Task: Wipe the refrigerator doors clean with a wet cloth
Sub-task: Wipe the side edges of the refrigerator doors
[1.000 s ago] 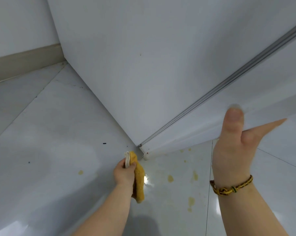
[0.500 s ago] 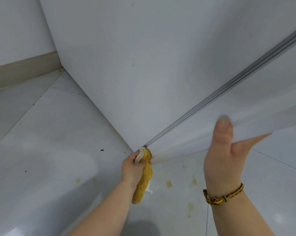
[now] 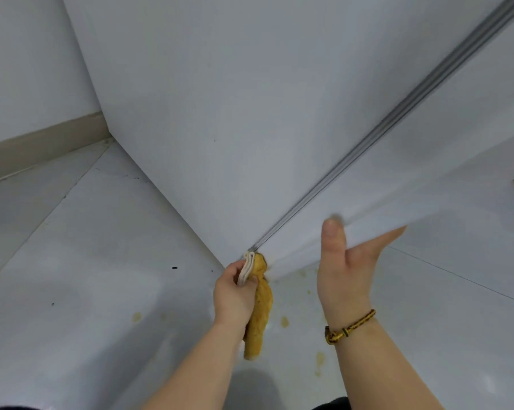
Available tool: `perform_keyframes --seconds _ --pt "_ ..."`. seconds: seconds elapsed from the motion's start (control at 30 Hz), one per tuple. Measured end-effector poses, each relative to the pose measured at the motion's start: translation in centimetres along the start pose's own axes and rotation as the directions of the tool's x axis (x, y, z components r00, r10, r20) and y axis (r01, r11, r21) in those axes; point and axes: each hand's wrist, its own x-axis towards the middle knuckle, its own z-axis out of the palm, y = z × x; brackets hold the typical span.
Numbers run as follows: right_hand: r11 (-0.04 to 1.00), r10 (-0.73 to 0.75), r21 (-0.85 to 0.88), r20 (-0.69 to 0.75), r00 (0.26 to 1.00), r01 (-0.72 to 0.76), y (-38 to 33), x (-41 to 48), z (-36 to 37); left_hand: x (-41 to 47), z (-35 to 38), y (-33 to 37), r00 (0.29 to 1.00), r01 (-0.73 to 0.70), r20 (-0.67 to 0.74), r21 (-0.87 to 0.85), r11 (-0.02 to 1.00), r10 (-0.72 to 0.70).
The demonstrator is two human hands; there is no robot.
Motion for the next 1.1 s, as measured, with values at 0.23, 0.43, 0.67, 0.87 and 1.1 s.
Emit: perform_keyframes --seconds 0.23,0.43,0.67,0.87,1.1 --pt "0.995 -0.095 0.028 0.008 0.995 0.095 -1.6 -0.3 -0.5 -6.0 -0.1 5.5 0.948 -0.282 0.118 -0.124 0.951 0.296" --pt "0.994 -0.105 0.019 0.081 0.991 0.104 -2.6 -0.8 -1.7 -7.9 0.1 7.2 0.940 -0.309 0.091 -0.190 0.932 0.330" --pt "0.986 -0.100 0.144 0.127 0.987 0.082 -2.8 -0.9 -3.5 -10.5 0.3 11.4 0.836 -0.474 0.147 -0.293 0.830 0.529" --pt "0.993 -0.051 0.112 0.181 0.982 0.031 -2.7 -0.4 -4.0 -12.7 0.7 14.9 0.747 -0.528 0.198 -0.404 0.747 0.635" --pt "0.999 0.003 0.037 -0.092 0.996 0.000 -5.9 -1.4 -4.5 -14.4 -0.6 18.6 0.773 -0.492 0.244 -0.353 0.796 0.586"
